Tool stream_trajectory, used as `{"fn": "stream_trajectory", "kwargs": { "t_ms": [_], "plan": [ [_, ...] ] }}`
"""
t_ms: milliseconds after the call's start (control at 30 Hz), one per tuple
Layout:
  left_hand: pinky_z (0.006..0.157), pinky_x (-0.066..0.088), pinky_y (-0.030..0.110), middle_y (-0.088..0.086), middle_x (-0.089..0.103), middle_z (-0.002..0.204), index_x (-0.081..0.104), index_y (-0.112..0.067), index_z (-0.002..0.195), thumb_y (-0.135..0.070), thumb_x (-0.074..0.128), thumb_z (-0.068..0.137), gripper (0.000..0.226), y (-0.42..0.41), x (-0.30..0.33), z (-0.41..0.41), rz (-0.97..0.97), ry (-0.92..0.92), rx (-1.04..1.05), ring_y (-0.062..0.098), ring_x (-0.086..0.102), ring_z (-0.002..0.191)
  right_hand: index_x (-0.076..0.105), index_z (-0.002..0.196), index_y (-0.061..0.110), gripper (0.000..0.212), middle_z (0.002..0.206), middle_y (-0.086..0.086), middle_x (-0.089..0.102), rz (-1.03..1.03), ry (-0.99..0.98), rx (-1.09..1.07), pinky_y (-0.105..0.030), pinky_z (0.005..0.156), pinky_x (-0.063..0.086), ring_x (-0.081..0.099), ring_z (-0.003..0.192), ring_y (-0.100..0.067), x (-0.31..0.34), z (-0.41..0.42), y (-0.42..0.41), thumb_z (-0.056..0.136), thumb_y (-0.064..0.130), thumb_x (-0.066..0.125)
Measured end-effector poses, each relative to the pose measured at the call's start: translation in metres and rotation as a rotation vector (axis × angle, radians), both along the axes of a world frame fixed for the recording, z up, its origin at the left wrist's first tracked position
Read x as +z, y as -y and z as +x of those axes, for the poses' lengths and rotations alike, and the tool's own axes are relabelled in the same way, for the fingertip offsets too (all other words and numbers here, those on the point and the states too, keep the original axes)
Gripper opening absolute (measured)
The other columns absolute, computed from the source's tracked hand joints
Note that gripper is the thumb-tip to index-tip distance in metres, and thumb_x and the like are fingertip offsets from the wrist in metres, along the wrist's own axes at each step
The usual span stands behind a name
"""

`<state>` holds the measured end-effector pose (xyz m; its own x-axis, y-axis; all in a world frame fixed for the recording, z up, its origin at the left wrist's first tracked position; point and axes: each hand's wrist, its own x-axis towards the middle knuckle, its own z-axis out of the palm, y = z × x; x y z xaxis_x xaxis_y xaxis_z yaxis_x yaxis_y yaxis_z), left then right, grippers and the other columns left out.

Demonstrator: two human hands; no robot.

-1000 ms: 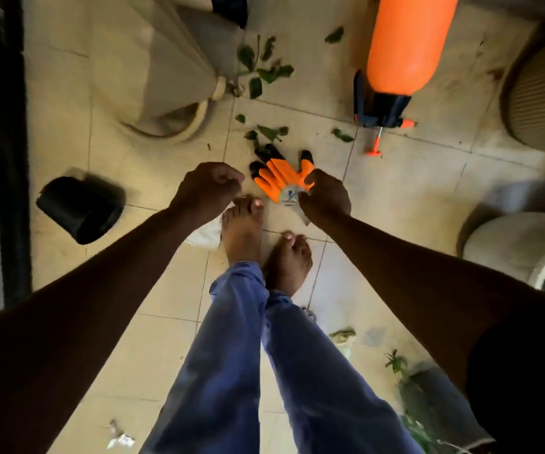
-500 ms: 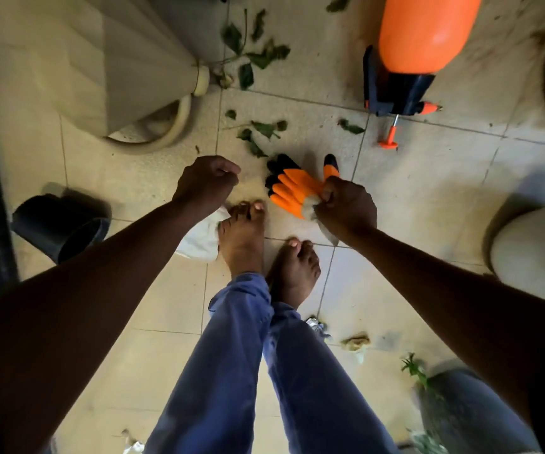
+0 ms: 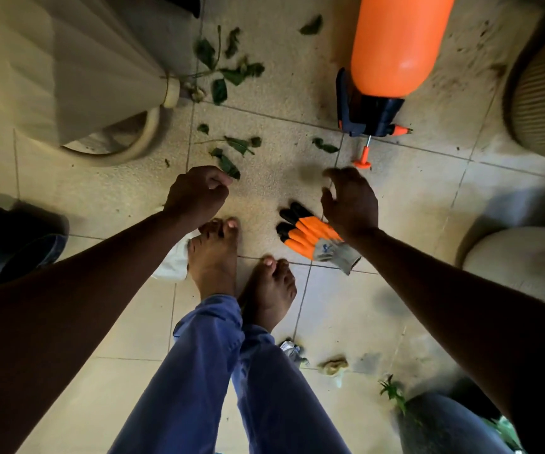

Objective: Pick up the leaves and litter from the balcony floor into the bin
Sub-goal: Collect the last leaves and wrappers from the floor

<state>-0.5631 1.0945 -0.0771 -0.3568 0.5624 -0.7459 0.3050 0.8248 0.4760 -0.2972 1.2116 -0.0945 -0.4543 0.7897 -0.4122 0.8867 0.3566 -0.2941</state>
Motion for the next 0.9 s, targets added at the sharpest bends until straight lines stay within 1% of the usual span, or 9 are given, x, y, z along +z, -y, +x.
{"fn": "stream_trajectory", "kwargs": {
  "t_ms": [67, 167, 233, 300, 400, 500, 567, 633, 900],
  "plan": [
    [0.088, 0.042, 0.020, -0.013, 0.072, 0.112, 0.075, -0.027, 0.102, -0.022, 0.061, 0.091, 0.019, 0.000, -0.005, 0.000, 0.022, -0.006, 0.000, 0.005, 0.062, 0.111, 0.055, 0.139, 0.025, 0.049, 0.131, -0.011, 0.055, 0.067, -0.003, -0.031, -0.041, 0.088, 0.053, 0.053, 0.121, -0.034, -0.017, -0.023, -0.017, 0.090, 0.022, 0.059],
    [0.096, 0.047, 0.025, -0.015, 0.073, 0.109, 0.075, -0.029, 0.099, -0.021, 0.059, 0.089, 0.021, 0.002, -0.010, -0.001, 0.027, -0.010, 0.005, 0.005, 0.063, 0.110, 0.054, 0.139, 0.027, 0.053, 0.139, -0.012, 0.047, 0.098, 0.053, -0.110, -0.040, 0.095, 0.048, 0.048, 0.123, -0.036, -0.040, -0.045, -0.032, 0.087, 0.016, 0.060],
    [0.097, 0.048, 0.025, -0.016, 0.073, 0.107, 0.076, -0.030, 0.098, -0.022, 0.059, 0.088, 0.021, 0.006, -0.012, -0.005, 0.018, -0.009, 0.032, 0.004, 0.064, 0.109, 0.059, 0.128, 0.021, 0.047, 0.132, -0.016, 0.051, 0.148, 0.084, -0.114, -0.042, 0.091, 0.049, 0.051, 0.115, -0.040, -0.049, -0.054, -0.034, 0.084, 0.004, 0.056],
    [0.097, 0.048, 0.026, -0.015, 0.073, 0.107, 0.076, -0.030, 0.099, -0.022, 0.059, 0.088, 0.021, 0.010, -0.014, -0.009, -0.002, 0.000, 0.057, 0.004, 0.063, 0.109, 0.064, 0.111, 0.012, 0.037, 0.115, -0.020, 0.058, 0.135, 0.062, -0.140, -0.039, 0.079, 0.051, 0.057, 0.104, -0.042, -0.052, -0.062, -0.034, 0.082, -0.003, 0.048],
    [0.098, 0.049, 0.027, -0.012, 0.074, 0.107, 0.076, -0.030, 0.100, -0.023, 0.058, 0.088, 0.022, 0.019, -0.015, -0.015, -0.028, 0.020, 0.091, 0.006, 0.063, 0.109, 0.067, 0.097, 0.011, 0.029, 0.099, -0.016, 0.063, 0.076, -0.085, -0.154, -0.031, 0.066, 0.038, 0.063, 0.090, -0.039, -0.045, -0.081, -0.024, 0.080, -0.003, 0.047],
    [0.097, 0.050, 0.028, -0.013, 0.074, 0.105, 0.076, -0.030, 0.100, -0.022, 0.057, 0.089, 0.023, 0.028, -0.014, -0.017, -0.036, 0.025, 0.114, 0.006, 0.063, 0.109, 0.064, 0.121, 0.015, 0.041, 0.115, -0.012, 0.059, -0.034, -0.285, -0.049, -0.031, 0.074, 0.046, 0.065, 0.088, -0.031, -0.030, -0.107, -0.004, 0.084, 0.000, 0.061],
    [0.098, 0.050, 0.029, -0.012, 0.075, 0.104, 0.075, -0.029, 0.102, -0.020, 0.056, 0.088, 0.025, 0.033, -0.011, -0.019, -0.039, 0.032, 0.137, 0.007, 0.064, 0.109, 0.055, 0.138, 0.019, 0.058, 0.128, -0.013, 0.051, -0.085, -0.312, 0.041, -0.036, 0.082, 0.052, 0.067, 0.093, -0.030, -0.026, -0.124, 0.005, 0.085, 0.000, 0.066],
    [0.100, 0.049, 0.029, -0.012, 0.075, 0.103, 0.076, -0.028, 0.102, -0.019, 0.056, 0.088, 0.026, 0.037, -0.008, -0.020, -0.043, 0.047, 0.165, 0.006, 0.065, 0.109, 0.052, 0.143, 0.021, 0.062, 0.133, -0.015, 0.047, -0.086, -0.282, 0.096, -0.040, 0.088, 0.055, 0.066, 0.101, -0.033, -0.028, -0.139, 0.010, 0.087, -0.002, 0.063],
    [0.097, 0.054, 0.039, -0.011, 0.077, 0.095, 0.076, -0.031, 0.093, -0.023, 0.056, 0.083, 0.024, 0.045, -0.006, -0.027, -0.053, 0.156, 0.298, 0.015, 0.070, 0.099, 0.064, 0.096, 0.009, 0.014, 0.107, -0.016, 0.057, -0.065, -0.110, 0.191, -0.040, 0.073, 0.055, 0.063, 0.082, -0.039, -0.042, -0.161, 0.009, 0.088, 0.002, 0.056]
  ]
}}
